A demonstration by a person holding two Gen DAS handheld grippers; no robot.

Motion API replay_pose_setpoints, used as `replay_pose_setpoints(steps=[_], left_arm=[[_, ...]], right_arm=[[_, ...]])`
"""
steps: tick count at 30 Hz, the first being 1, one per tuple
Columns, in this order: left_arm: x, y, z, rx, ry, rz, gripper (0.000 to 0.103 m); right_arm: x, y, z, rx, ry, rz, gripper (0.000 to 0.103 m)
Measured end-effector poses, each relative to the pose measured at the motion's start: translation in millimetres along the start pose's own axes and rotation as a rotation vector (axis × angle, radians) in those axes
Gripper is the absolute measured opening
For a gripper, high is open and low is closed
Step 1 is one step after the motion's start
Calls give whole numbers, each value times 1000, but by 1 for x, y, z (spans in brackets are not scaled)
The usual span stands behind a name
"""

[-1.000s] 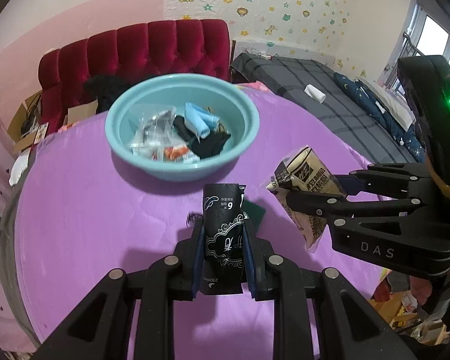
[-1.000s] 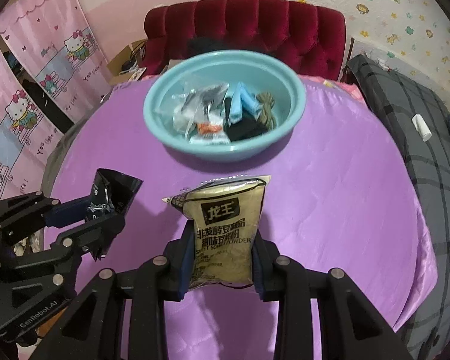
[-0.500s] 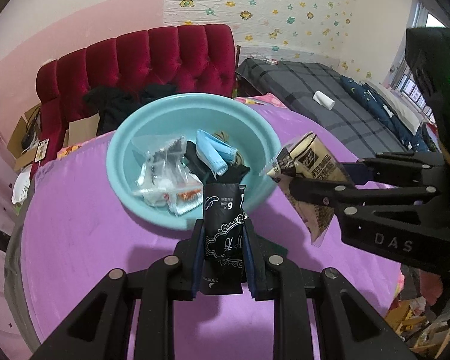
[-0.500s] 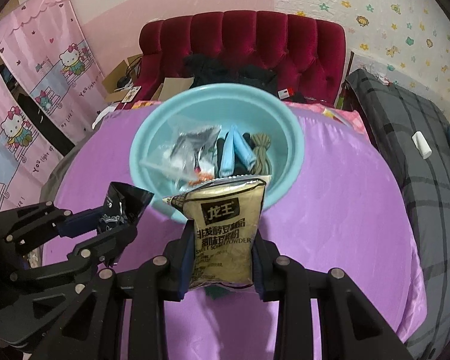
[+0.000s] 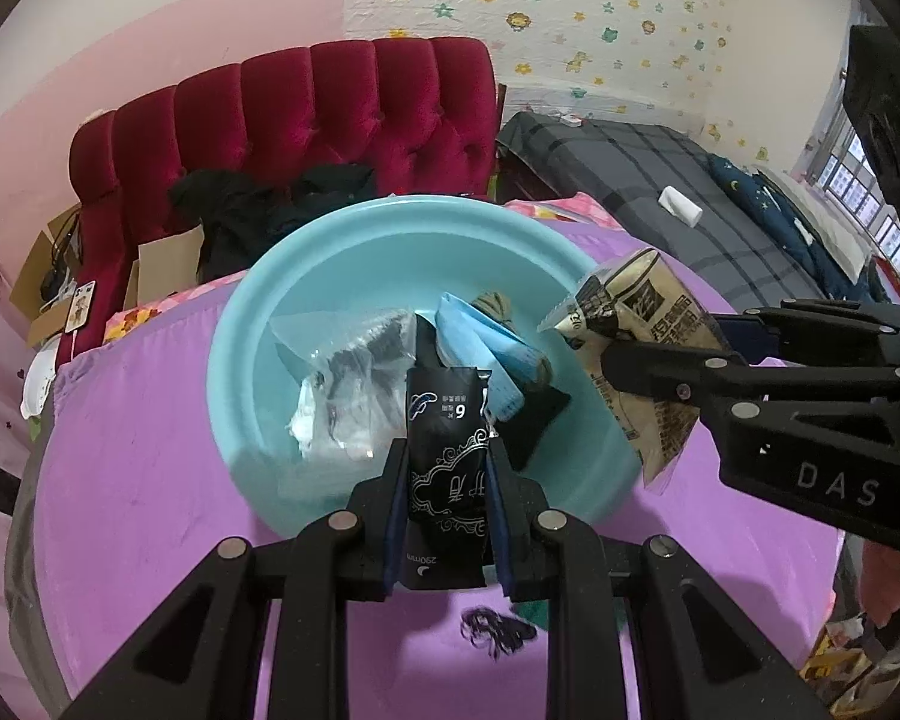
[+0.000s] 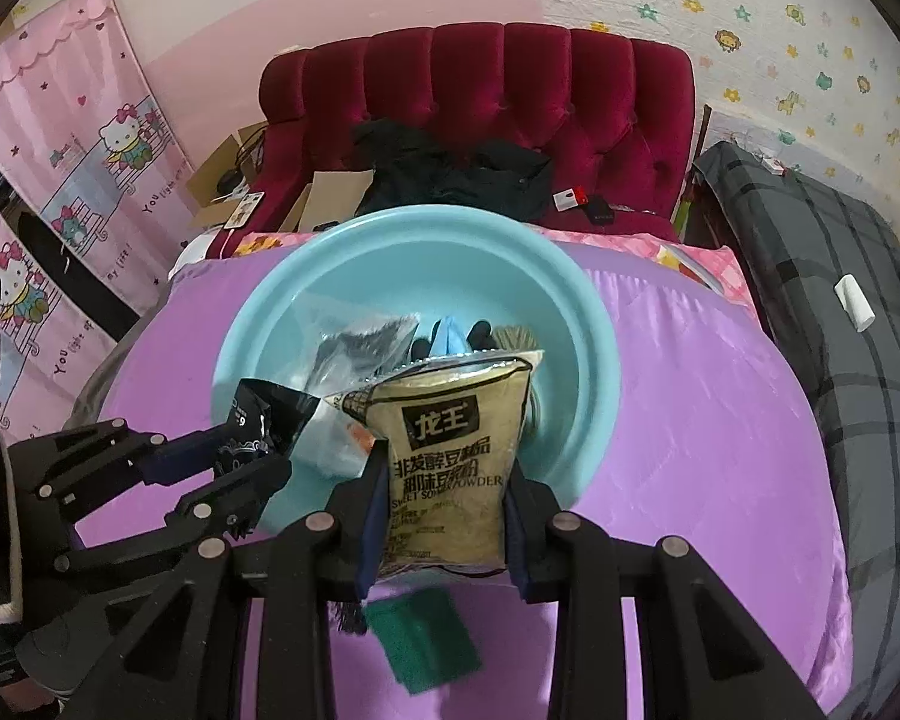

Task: Organize soft objects
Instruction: 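Carry the tan packet and black pack with both tools over the blue basin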

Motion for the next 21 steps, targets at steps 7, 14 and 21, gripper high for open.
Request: replay_pose_setpoints(steps=[7, 14, 21], left_arm=[[-14, 12, 31, -4, 15, -14, 25], [-23, 22, 58, -18, 30, -21, 26], [-32, 28, 80, -24, 41, -23, 26]], right_arm=[[-19, -5, 34, 0, 9, 7, 35], [-34, -9, 68, -17, 25, 27, 35], [-45, -14, 103, -11, 56, 39, 35]])
Point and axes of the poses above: each gripper's, at about its wrist camera, not at the fingertips, and z roughly the way its jaws point, y to its left, x to its underside, the point moved 4 cm from there along z, roughly the way its jaws point, and after that the axes turned 1 degree about x, right-handed, at the moved point
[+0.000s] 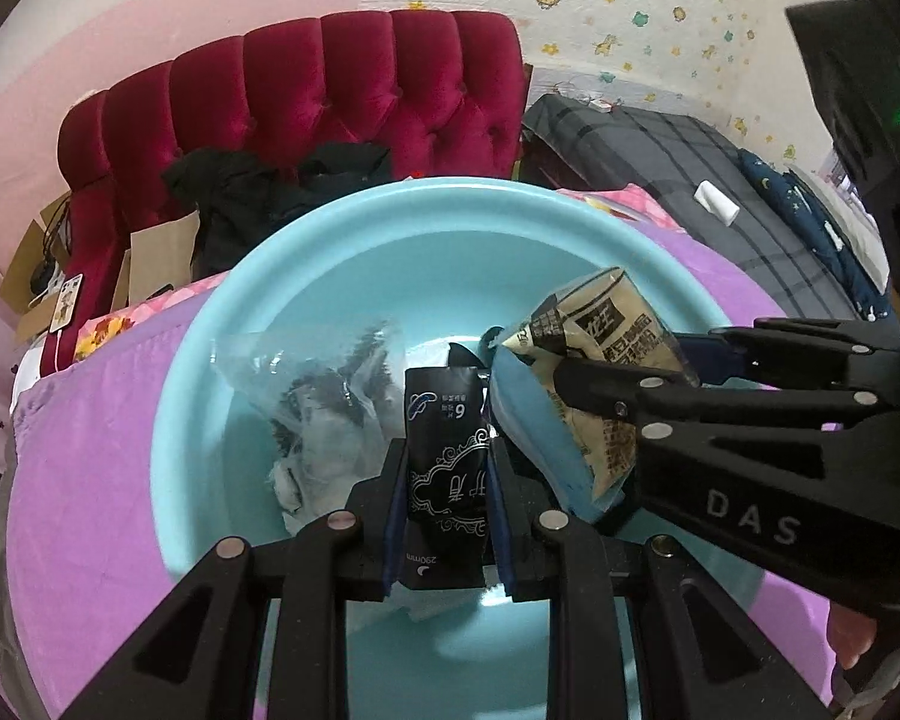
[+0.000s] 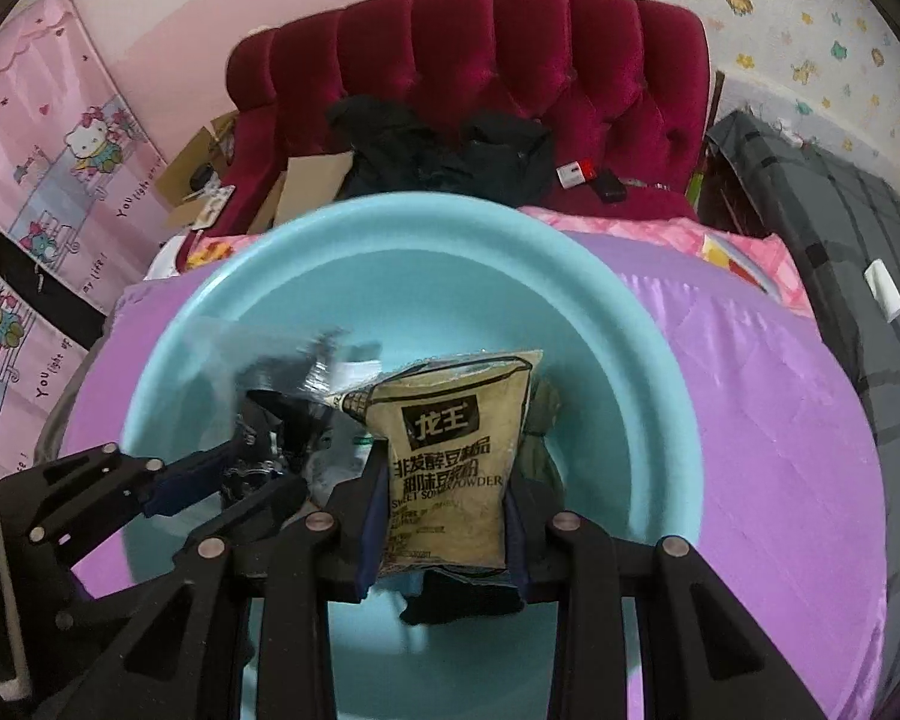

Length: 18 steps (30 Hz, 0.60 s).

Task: Organize soft objects
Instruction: 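Carry the tan packet and black pack with both tools over the blue basin, then open both tools to drop the packet and black pack into the basin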

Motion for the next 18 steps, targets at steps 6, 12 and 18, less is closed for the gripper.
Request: replay_pose_setpoints(steps=[6, 12, 18], left_arm=[[-4, -1, 14, -13, 7, 7, 28], [-5, -4, 14, -24, 4, 12, 30], [-4, -6, 7, -57, -7, 16, 50]], right_arm=[[-6, -6, 21, 12, 25, 10, 35], [-8, -7, 21, 6, 20, 11, 36], [-6, -6, 13, 6, 12, 17, 39]])
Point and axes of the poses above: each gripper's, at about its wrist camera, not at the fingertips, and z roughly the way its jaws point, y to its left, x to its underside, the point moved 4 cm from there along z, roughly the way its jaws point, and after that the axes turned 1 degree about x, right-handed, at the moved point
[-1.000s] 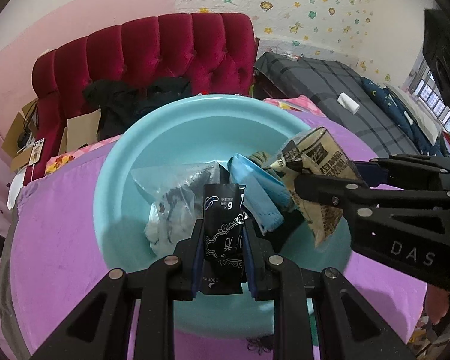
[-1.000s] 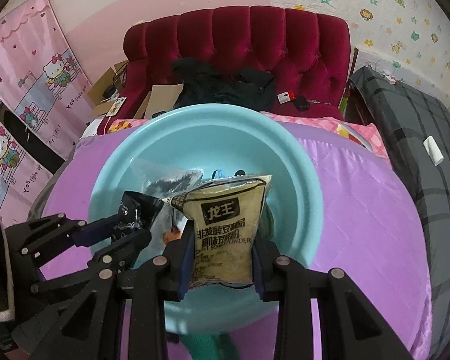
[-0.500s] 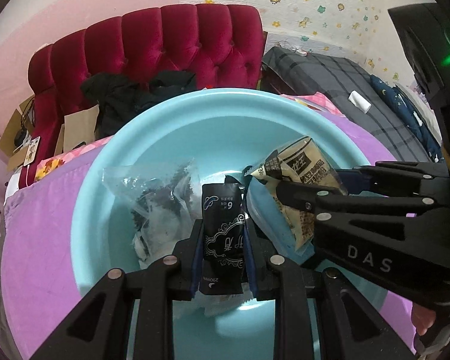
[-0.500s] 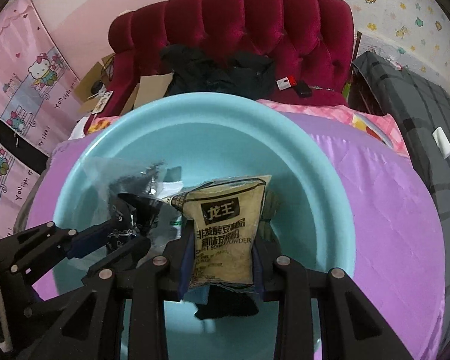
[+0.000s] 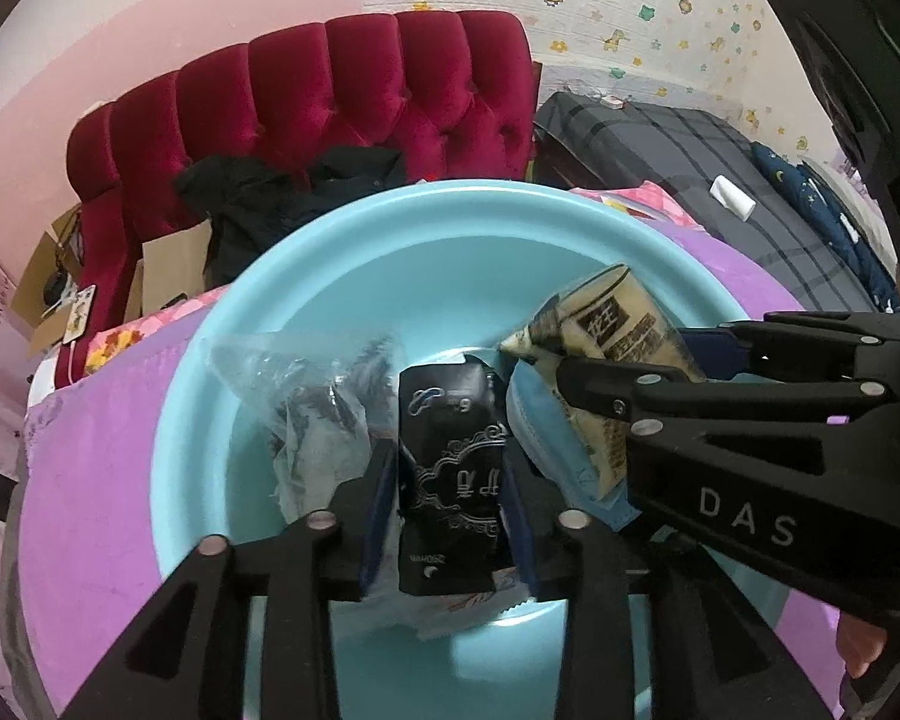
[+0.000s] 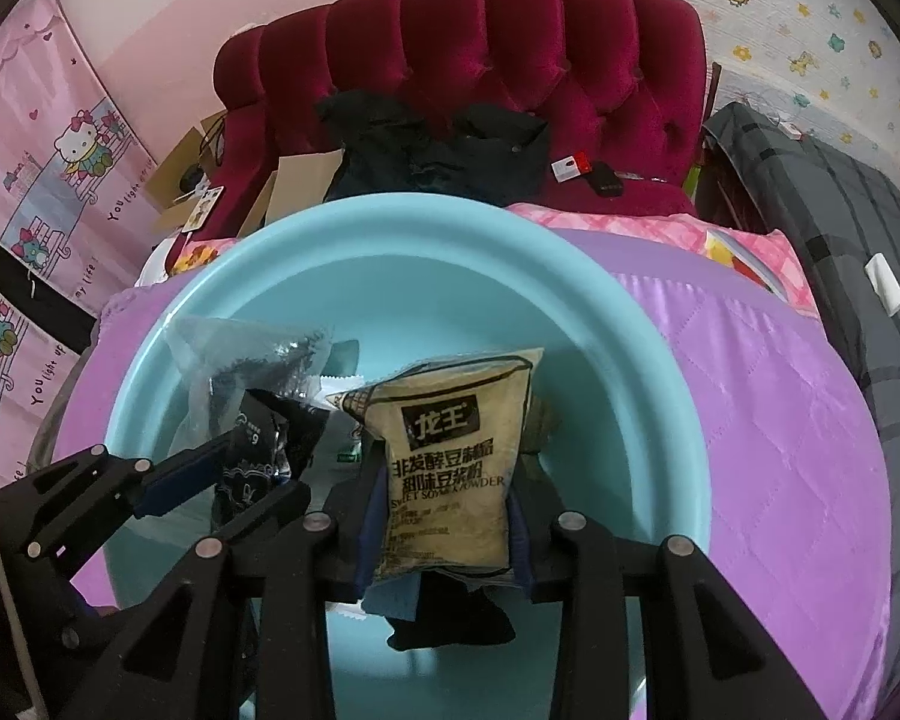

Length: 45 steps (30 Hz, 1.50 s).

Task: Organize soft objects
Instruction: 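Open both tools to drop the packet and black pack into the basin, then withdraw both tools from the basin toward the green pad and earphones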

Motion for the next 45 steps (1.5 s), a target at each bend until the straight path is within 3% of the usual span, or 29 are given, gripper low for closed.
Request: replay_pose_setpoints(steps=[1, 4, 6, 8, 10, 30, 45], left_arm=[[0, 0, -2, -1, -2, -2, 65], [0, -3, -8, -13, -22, 6, 90], [0, -5, -12, -25, -35, 15, 93], [1, -8, -16, -20, -41, 18, 103], [3, -11, -21, -37, -55, 30, 103], [34, -22, -83, -59, -106, 18, 103], [87, -21, -127, -59, -128, 8, 103]], right_arm=[[0, 0, -2, -4, -1, 6, 44], [0, 0, -11, 0, -26, 8, 55], [-2, 1, -14, 13, -35, 5, 65], [-2, 1, -19, 19, -40, 7, 91], [1, 0, -23, 33, -43, 9, 101], [48, 10, -89, 34, -118, -5, 103], [101, 21, -127, 14, -127, -31, 103]])
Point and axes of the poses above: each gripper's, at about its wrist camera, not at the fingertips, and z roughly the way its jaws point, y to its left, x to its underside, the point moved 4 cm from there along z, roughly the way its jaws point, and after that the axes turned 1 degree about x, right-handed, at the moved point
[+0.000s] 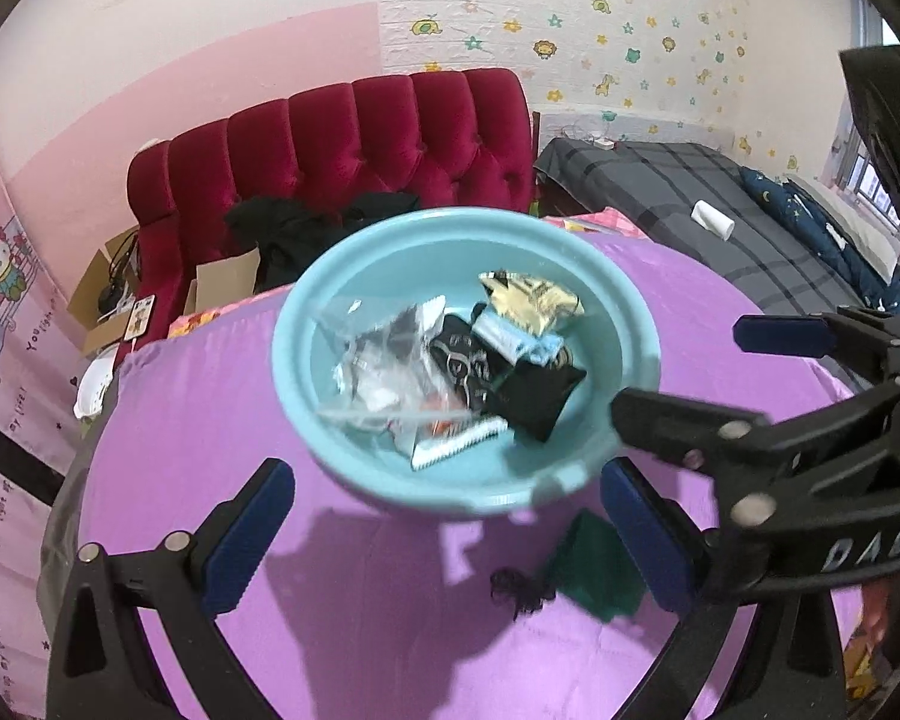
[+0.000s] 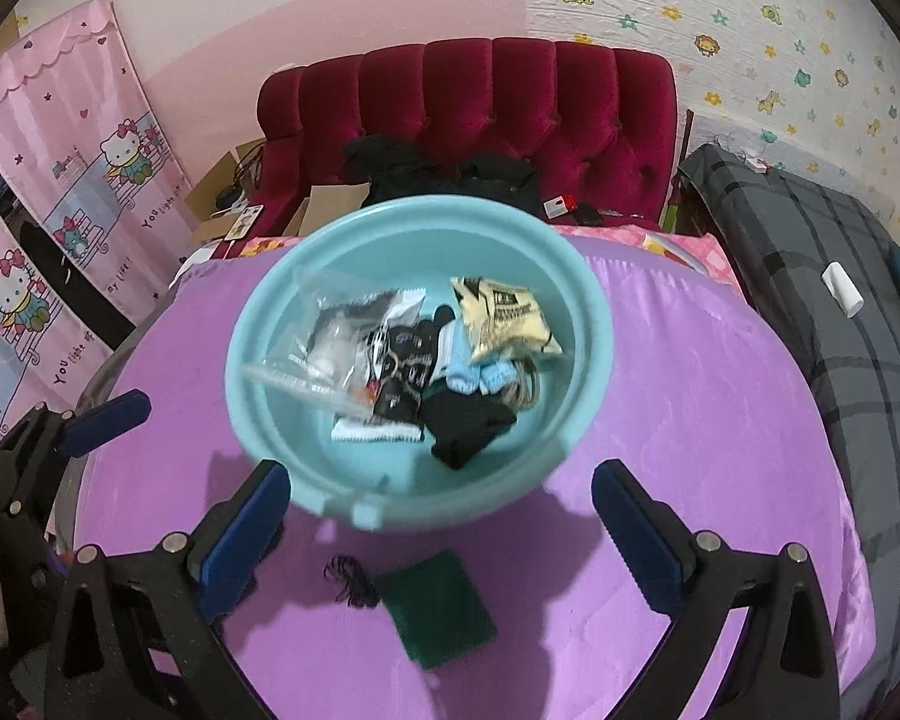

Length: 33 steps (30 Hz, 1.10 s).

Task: Organize soft objects
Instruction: 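Withdraw both tools from the basin toward the green pad and earphones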

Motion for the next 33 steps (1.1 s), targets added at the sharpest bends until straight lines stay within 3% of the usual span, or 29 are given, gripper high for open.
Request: replay_pose_setpoints(steps=[12, 25, 33], left_arm=[[51, 7, -17, -18, 2, -28, 103], [111, 8, -3, -29, 42, -78, 103], [130, 6, 11, -31, 90, -87, 103]], right_arm=[[45, -3, -10, -22, 0, 6, 103], [108, 6, 17, 4, 45, -86, 103], [126, 0, 43, 2, 102, -89, 103]])
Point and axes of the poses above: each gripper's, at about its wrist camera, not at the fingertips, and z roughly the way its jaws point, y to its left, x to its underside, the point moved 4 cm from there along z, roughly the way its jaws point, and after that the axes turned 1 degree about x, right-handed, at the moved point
